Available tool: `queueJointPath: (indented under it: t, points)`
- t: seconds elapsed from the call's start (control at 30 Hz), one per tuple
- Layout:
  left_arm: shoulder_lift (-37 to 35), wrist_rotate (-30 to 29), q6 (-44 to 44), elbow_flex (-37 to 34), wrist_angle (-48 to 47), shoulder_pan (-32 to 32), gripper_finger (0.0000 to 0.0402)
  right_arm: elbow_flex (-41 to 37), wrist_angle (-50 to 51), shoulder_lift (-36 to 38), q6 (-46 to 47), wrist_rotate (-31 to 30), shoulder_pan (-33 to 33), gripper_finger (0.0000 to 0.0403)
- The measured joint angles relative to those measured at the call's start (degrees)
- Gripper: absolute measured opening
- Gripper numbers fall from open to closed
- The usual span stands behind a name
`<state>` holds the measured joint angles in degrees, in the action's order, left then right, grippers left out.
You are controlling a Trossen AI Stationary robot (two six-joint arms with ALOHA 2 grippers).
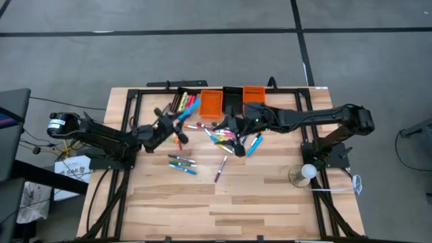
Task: Pick & Place Markers
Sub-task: Put the left big blue highlighter pen into the left black basket
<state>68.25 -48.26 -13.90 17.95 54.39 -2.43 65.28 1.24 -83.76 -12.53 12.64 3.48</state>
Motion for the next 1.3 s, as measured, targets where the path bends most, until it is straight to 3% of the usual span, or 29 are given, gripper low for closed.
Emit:
queueJointPath:
  t: [0.2, 0.37, 0.73, 0.9, 1.3]
  points:
    - [0.39, -0.38, 2.14, -0.02, 0.07, 6.32, 0.0078, 0.0, 1.64, 0.85, -0.01, -0.5, -0.65, 0.0235]
    - [0.55, 1.4, 12.77, -0.02, -3.85, 14.78, 0.0077, -0.03, 2.6, 0.2, 0.96, -1.13, -0.44, 0.0235]
    - [1.6, 16.94, 27.51, -0.01, -12.47, 31.48, 0.0081, 0.0, 3.51, -0.66, 0.96, -1.24, -0.37, 0.0235]
    - [5.02, 23.44, 28.91, 0.02, -12.98, 35.16, 0.0082, 0.0, 3.78, -0.66, 0.96, -1.2, -0.46, 0.0235]
    - [18.06, 29.48, 30.55, 6.33, -12.8, 39.62, 0.0083, 0.0, 4.61, -0.66, 0.96, -1.2, -0.39, 0.0235]
